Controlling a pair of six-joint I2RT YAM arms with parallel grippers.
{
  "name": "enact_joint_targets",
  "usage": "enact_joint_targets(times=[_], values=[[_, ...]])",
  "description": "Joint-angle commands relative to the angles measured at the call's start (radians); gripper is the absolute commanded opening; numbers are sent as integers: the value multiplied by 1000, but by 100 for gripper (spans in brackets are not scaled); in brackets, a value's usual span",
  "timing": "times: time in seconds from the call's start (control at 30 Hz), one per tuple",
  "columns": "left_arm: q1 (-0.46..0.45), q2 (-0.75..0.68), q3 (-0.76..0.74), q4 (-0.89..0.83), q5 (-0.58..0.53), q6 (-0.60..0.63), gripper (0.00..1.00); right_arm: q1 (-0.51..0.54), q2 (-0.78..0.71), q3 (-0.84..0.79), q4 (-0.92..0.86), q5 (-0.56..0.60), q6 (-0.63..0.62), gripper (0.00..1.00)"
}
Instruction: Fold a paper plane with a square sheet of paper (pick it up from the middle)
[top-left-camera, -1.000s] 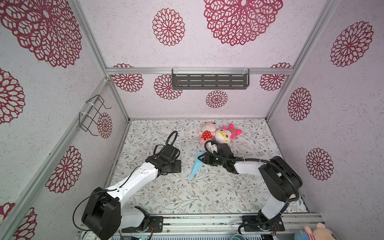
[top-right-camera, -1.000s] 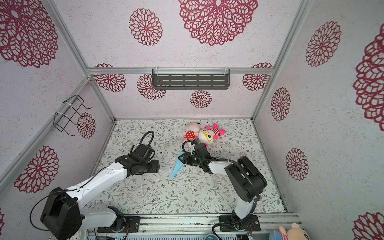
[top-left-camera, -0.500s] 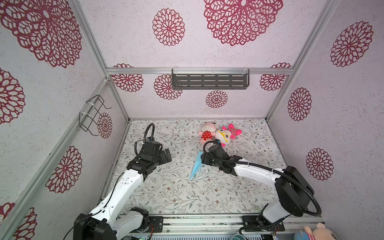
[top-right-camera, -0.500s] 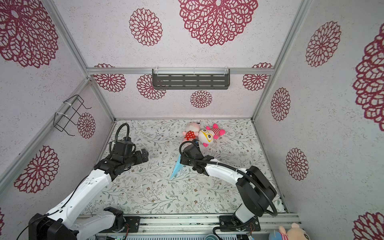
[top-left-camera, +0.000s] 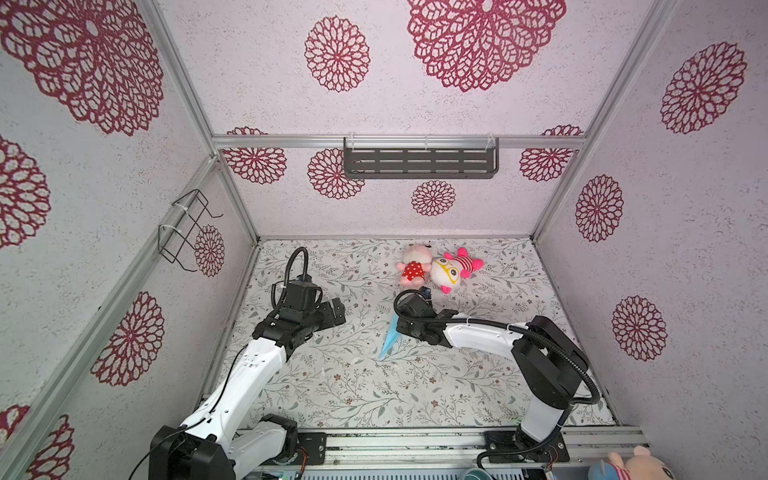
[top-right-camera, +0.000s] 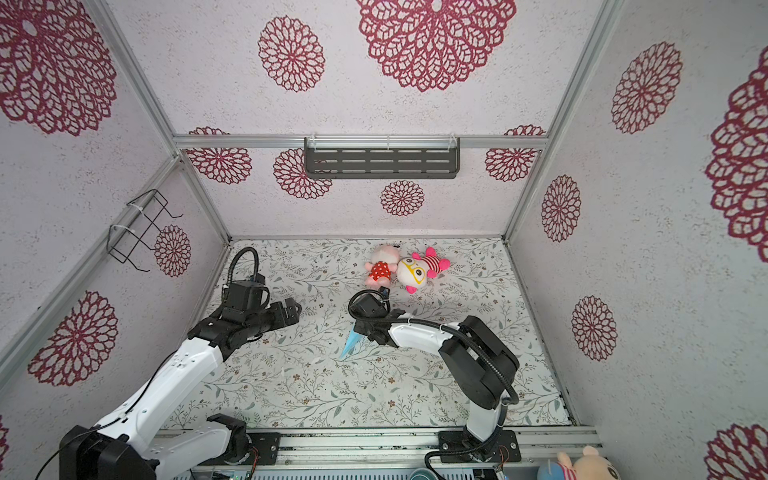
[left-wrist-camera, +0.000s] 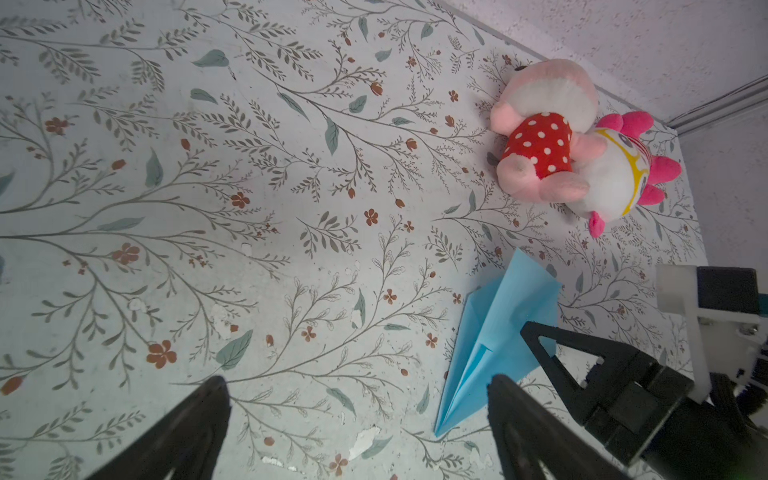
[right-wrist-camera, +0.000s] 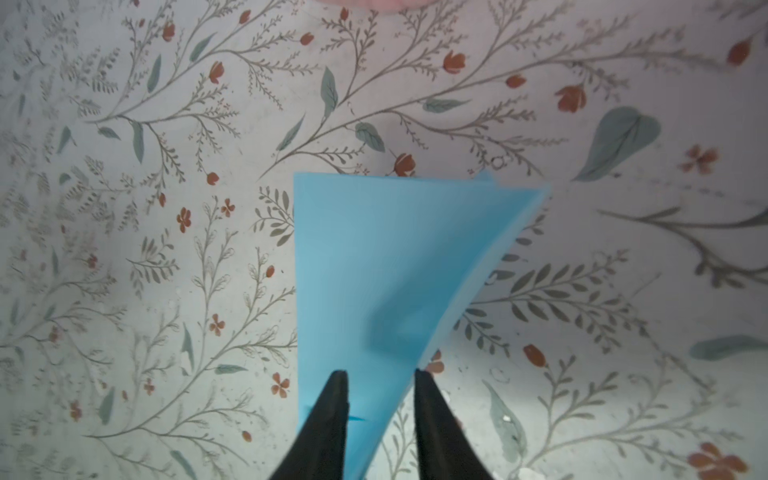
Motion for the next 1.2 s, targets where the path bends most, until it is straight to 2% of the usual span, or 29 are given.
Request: enact_joint_targets(times=[0.0, 0.1, 0.33, 0.57, 0.77, 0.9, 1.17], values=[[5, 58, 10, 48, 140, 9, 98, -29, -35, -48, 53, -48, 32, 14], [-7, 119, 26, 76, 230, 9, 94, -53, -44, -94, 119, -112, 17, 7], [-127, 238, 26, 213, 313, -69, 89, -98, -74, -195, 278, -244, -42, 6], [-278, 355, 38, 329, 321, -156, 70, -131, -78, -252, 356, -323, -64, 8], [-359, 456, 100, 307, 276, -138, 58, -149, -73, -270, 386, -358, -78, 8], [-386, 543, 164, 217, 230, -118, 48, -157, -77, -287, 404, -371, -80, 8], [-405, 624, 200, 179, 236, -111, 49, -167, -84, -309, 419, -388, -82, 8]])
